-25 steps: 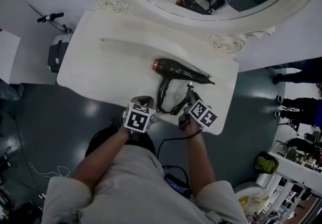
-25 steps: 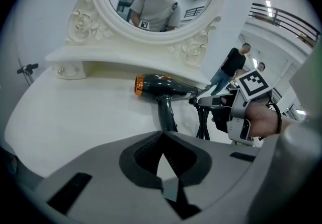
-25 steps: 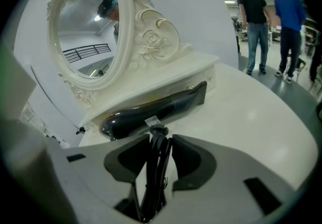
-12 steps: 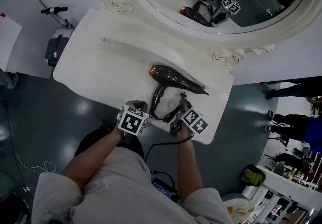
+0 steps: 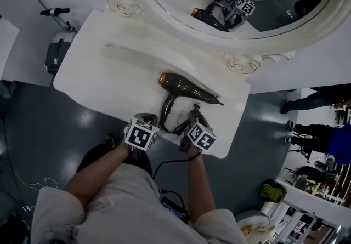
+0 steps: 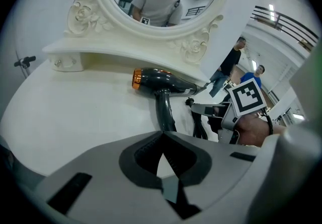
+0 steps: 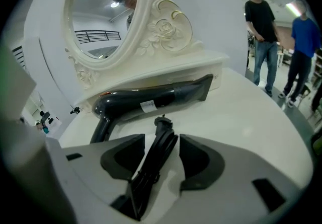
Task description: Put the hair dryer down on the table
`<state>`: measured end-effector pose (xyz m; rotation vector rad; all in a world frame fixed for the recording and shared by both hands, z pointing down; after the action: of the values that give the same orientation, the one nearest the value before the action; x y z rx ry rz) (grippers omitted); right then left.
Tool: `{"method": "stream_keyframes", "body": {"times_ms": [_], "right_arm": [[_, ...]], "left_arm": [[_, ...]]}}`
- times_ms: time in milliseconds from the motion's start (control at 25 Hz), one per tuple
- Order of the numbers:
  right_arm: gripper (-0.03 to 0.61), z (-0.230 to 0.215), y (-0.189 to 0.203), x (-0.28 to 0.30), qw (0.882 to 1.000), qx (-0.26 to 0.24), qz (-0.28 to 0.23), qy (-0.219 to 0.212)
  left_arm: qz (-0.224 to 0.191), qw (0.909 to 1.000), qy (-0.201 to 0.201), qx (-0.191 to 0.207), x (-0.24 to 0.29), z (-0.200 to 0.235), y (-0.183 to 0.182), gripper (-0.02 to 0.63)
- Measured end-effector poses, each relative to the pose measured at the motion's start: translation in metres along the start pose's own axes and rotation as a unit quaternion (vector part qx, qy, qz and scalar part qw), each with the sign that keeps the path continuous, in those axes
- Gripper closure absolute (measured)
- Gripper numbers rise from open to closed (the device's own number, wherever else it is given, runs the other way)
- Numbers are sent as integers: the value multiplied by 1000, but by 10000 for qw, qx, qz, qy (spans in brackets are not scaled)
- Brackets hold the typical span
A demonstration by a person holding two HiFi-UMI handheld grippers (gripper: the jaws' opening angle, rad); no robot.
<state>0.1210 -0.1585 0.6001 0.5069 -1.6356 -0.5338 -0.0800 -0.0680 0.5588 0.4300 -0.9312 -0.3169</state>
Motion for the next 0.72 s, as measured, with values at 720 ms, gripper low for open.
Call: {"method": "stream_keyframes", "body": {"times_ms": [720], "right_arm": [[555,70,4,-163,9806,-135,-1909,415]], "left_arm": [[-1285,9808,343,1426,-61,-47,-21,606]]}}
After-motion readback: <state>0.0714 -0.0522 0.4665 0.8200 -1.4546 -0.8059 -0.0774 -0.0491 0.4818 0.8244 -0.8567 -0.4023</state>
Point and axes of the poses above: the fingertips, and each gripper's own axes: x forward along the fingers, z to its left, y out of its underside, the point moved 5 cm from there along -x, backward along the fingers, and after that the axes turned 11 degrees about y, right-handed, at the moved point
